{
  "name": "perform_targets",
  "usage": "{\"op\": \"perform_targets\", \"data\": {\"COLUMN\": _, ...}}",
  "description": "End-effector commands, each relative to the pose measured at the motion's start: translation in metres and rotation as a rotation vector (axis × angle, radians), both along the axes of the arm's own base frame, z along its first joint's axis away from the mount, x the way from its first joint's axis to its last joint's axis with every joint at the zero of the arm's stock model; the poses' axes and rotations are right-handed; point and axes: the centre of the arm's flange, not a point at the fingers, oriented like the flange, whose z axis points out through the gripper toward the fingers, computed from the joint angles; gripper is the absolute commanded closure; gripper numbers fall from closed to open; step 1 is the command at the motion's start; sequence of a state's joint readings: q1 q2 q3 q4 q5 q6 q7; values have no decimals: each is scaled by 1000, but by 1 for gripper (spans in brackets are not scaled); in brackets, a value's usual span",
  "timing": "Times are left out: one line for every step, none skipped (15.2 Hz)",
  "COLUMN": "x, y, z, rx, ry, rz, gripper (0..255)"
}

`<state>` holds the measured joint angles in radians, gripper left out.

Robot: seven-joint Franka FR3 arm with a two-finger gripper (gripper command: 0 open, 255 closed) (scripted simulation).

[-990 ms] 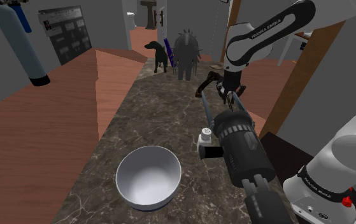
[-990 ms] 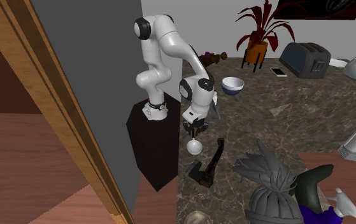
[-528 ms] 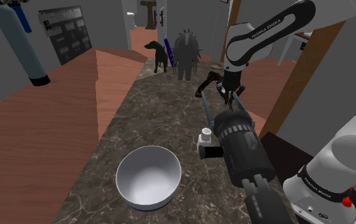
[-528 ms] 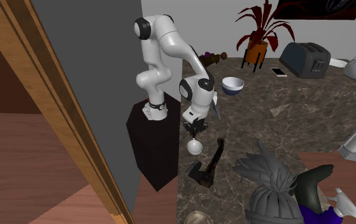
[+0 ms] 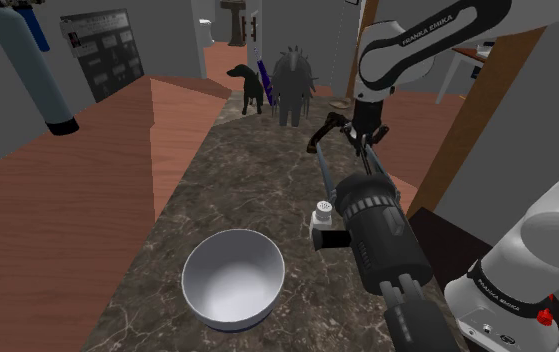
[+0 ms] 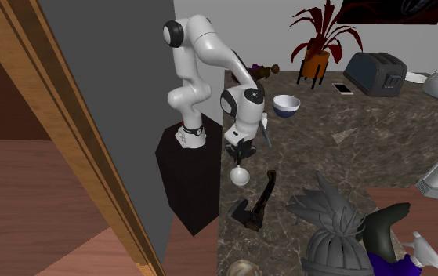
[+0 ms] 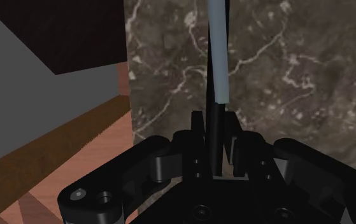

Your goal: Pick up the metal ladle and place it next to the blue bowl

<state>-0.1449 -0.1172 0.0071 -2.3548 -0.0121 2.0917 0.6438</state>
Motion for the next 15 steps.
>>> {"op": "perform_targets", "data": {"x": 1, "y": 0, "z": 10, "rx": 0, "ry": 1, "rz": 0, "gripper": 255}}
{"op": "perform_targets", "data": {"x": 1, "y": 0, "z": 15, "rx": 0, "ry": 1, "rz": 0, "gripper": 255}}
{"op": "perform_targets", "data": {"x": 1, "y": 0, "z": 21, "rx": 0, "ry": 1, "rz": 0, "gripper": 255}}
{"op": "perform_targets", "data": {"x": 1, "y": 0, "z": 26, "rx": 0, "ry": 1, "rz": 0, "gripper": 255}}
{"op": "perform_targets", "data": {"x": 1, "y": 0, "z": 31, "rx": 0, "ry": 1, "rz": 0, "gripper": 255}}
{"op": "perform_targets", "data": {"x": 1, "y": 0, "z": 37, "rx": 0, "ry": 1, "rz": 0, "gripper": 255}}
{"op": "perform_targets", "data": {"x": 1, "y": 0, "z": 42, "rx": 0, "ry": 1, "rz": 0, "gripper": 255}}
{"op": "perform_targets", "data": {"x": 1, "y": 0, "z": 47, "rx": 0, "ry": 1, "rz": 0, "gripper": 255}}
{"op": "perform_targets", "data": {"x": 1, "y": 0, "z": 52, "rx": 0, "ry": 1, "rz": 0, "gripper": 255}}
{"op": "perform_targets", "data": {"x": 1, "y": 0, "z": 58, "rx": 0, "ry": 1, "rz": 0, "gripper": 255}}
{"op": "perform_targets", "data": {"x": 1, "y": 0, "z": 63, "rx": 0, "ry": 1, "rz": 0, "gripper": 255}}
{"op": "perform_targets", "data": {"x": 1, "y": 0, "z": 68, "rx": 0, "ry": 1, "rz": 0, "gripper": 255}}
{"op": "perform_targets", "data": {"x": 1, "y": 0, "z": 74, "rx": 0, "ry": 1, "rz": 0, "gripper": 255}}
{"op": "perform_targets", "data": {"x": 1, "y": 0, "z": 79, "rx": 0, "ry": 1, "rz": 0, "gripper": 255}}
{"op": "perform_targets", "data": {"x": 1, "y": 0, "z": 84, "rx": 0, "ry": 1, "rz": 0, "gripper": 255}}
